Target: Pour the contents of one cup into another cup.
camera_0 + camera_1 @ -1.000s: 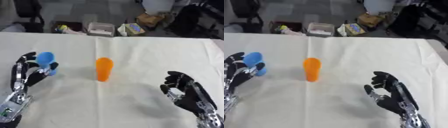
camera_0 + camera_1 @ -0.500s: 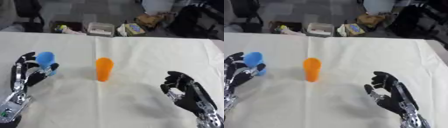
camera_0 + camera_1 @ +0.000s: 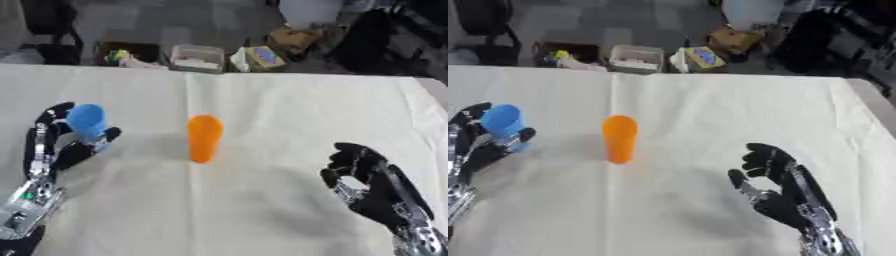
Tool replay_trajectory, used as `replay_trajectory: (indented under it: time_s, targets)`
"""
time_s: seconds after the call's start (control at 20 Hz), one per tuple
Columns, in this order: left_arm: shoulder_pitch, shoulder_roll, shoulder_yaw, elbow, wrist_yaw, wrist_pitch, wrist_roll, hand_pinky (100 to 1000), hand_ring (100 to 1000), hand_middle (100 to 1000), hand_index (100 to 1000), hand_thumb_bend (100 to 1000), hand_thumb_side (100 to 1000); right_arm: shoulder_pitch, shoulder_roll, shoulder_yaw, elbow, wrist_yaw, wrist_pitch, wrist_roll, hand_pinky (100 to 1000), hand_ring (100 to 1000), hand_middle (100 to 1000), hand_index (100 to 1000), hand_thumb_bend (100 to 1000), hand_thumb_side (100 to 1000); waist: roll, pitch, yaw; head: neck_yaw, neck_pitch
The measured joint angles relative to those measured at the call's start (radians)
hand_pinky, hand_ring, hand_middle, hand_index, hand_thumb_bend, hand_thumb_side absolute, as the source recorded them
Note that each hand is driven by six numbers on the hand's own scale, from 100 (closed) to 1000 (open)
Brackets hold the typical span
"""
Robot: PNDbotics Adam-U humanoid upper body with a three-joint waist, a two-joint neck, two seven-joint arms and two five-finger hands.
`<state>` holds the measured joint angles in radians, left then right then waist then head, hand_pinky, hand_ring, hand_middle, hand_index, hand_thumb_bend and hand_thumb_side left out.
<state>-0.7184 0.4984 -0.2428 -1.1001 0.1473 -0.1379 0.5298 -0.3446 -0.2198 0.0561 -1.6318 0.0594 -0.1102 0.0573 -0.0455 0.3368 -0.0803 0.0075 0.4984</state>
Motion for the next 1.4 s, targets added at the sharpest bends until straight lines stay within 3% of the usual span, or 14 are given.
replay_trajectory:
  time_s: [0.35,0.75,0.9,1.15,1.4]
  targets:
    - [-0.004,-0.008,-0.001,0.011,0.012,-0.005,-0.018,680,436,486,719,759,100,0.0,0.006,0.0,0.0,0.0,0.0,0.001,656,660,628,806,421,336,0.0,0.0,-0.001,0.0,-0.001]
    - [-0.005,-0.008,-0.006,0.012,0.027,-0.004,-0.028,647,374,420,655,445,100,0.0,0.006,0.0,0.0,0.0,-0.001,0.004,655,655,623,806,414,342,0.003,0.0,-0.002,0.0,-0.006]
    - [-0.004,-0.008,-0.009,0.005,0.033,-0.003,-0.029,645,363,409,647,365,100,0.0,0.006,0.0,0.0,0.0,-0.001,0.005,655,654,622,806,412,344,0.004,0.0,-0.002,-0.001,-0.007]
    - [0.01,-0.008,-0.014,-0.04,0.045,0.005,-0.025,632,351,397,638,265,100,0.0,0.006,0.0,0.001,0.0,-0.001,0.006,655,651,621,806,420,340,0.006,-0.002,-0.001,-0.002,-0.007]
    - [0.05,-0.006,-0.014,-0.163,0.035,0.035,0.014,614,339,383,629,254,100,0.0,0.006,-0.001,0.001,0.0,-0.002,0.006,651,648,618,806,423,333,0.007,-0.01,0.008,-0.009,-0.007]
